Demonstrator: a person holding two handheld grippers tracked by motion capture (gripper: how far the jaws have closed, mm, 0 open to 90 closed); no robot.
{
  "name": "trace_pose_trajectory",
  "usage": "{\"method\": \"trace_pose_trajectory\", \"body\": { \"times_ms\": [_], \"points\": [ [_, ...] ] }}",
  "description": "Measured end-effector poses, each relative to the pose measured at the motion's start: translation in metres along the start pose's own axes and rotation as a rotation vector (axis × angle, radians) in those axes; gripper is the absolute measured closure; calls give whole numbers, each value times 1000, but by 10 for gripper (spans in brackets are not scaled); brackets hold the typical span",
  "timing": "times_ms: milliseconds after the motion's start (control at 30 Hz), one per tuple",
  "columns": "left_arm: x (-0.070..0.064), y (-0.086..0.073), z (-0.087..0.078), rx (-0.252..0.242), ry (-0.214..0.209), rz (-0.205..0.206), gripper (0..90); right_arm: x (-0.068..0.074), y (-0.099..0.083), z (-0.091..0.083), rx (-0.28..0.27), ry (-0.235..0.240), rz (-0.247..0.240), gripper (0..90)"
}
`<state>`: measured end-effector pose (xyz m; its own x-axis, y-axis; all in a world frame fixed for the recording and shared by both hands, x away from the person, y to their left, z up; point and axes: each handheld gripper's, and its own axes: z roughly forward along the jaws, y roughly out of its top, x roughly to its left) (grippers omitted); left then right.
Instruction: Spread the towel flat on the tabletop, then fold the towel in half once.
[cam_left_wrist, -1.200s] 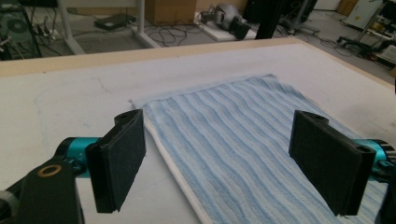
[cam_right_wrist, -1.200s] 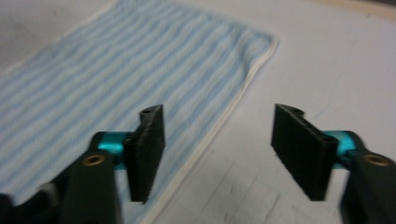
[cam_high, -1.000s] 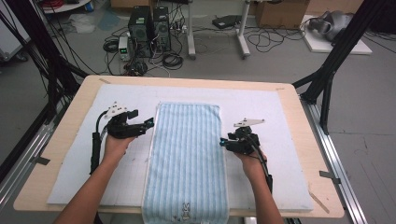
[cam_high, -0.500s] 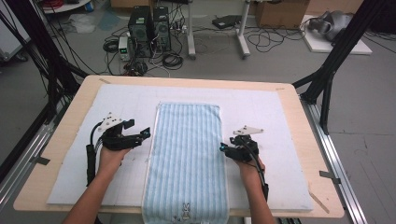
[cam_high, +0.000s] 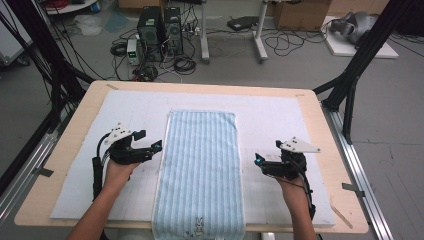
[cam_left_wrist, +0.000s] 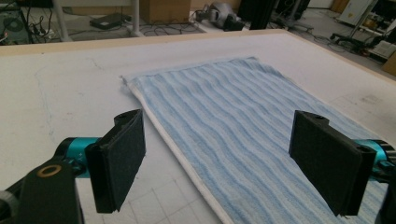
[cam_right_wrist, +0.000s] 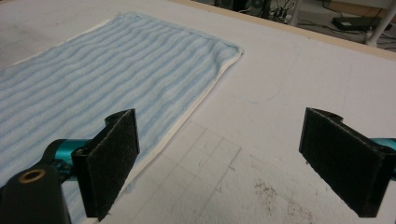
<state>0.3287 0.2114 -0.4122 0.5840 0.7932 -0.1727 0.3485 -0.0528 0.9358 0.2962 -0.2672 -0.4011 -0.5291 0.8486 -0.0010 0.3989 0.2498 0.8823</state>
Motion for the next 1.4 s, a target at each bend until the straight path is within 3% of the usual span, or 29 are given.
{"method": "trace_pose_trajectory", "body": {
  "times_ms": [300, 433, 667, 833, 967, 1033, 1100, 1267, 1367, 1400],
  "points": [
    [-1, 1, -3, -32, -6, 9, 192, 2, 1, -3, -12, 12, -19, 113],
    [0, 1, -1, -29, -13, 10, 192, 1, 4, -1, -23, 15, -2, 113],
    [6, 1, 2, -14, -40, 30, 173, 2, 8, 8, -8, 32, -2, 114],
    [13, 7, 7, -37, -39, 12, 169, 4, 12, 19, 0, 45, 2, 114],
    [15, 21, 18, -16, 2, 10, 169, 8, 12, 23, 10, 44, -2, 114],
    [16, 28, 27, 5, -19, 6, 169, 10, 10, 25, 17, 51, -10, 114],
    [18, 31, 37, 40, -4, 24, 173, 12, 10, 25, 25, 57, -15, 114],
    [22, 26, 67, 134, 54, 15, 205, 11, 10, 25, 24, 54, -14, 114],
    [26, 19, 78, 151, 47, -13, 253, 9, 10, 25, 30, 53, -14, 114],
    [27, 16, 82, 160, 66, -10, 255, 9, 10, 25, 30, 52, -14, 114]
  ]
}}
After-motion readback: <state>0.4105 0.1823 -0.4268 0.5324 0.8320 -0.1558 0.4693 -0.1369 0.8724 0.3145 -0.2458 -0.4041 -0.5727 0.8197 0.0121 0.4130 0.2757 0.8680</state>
